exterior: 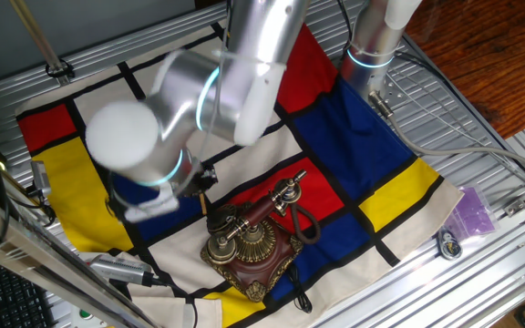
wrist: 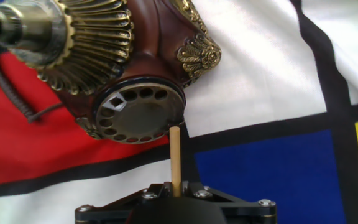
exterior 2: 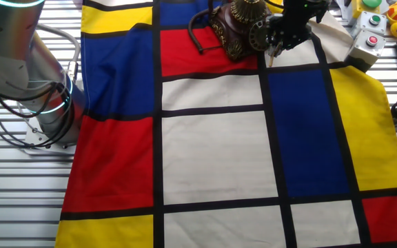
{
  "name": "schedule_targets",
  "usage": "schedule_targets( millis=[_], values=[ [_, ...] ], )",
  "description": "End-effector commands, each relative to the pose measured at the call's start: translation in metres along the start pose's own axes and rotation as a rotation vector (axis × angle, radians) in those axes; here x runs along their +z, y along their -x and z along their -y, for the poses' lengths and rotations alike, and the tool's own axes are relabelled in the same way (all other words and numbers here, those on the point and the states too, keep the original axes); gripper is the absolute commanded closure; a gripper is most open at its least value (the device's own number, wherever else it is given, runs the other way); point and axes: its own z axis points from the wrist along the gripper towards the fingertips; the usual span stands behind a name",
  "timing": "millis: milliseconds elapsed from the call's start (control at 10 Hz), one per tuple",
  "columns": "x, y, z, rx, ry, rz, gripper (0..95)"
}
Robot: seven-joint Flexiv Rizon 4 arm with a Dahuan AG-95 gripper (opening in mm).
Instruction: Dial a number on an old rotary phone
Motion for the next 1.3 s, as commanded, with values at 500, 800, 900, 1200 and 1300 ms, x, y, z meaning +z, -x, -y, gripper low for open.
schedule_targets(
  millis=[500,800,900,1200,1300],
  values=[
    [0.01,-0.037,0.001,0.001,-0.016,0.024,95.0],
    [0.015,-0.045,0.002,0.005,-0.019,0.03,95.0],
    [0.015,-0.046,0.002,-0.003,-0.021,0.024,57.0],
    [0.016,-0.05,0.001,0.003,-0.019,0.024,57.0],
    [0.014,-0.05,0.0,0.041,-0.015,0.031,76.0]
  ],
)
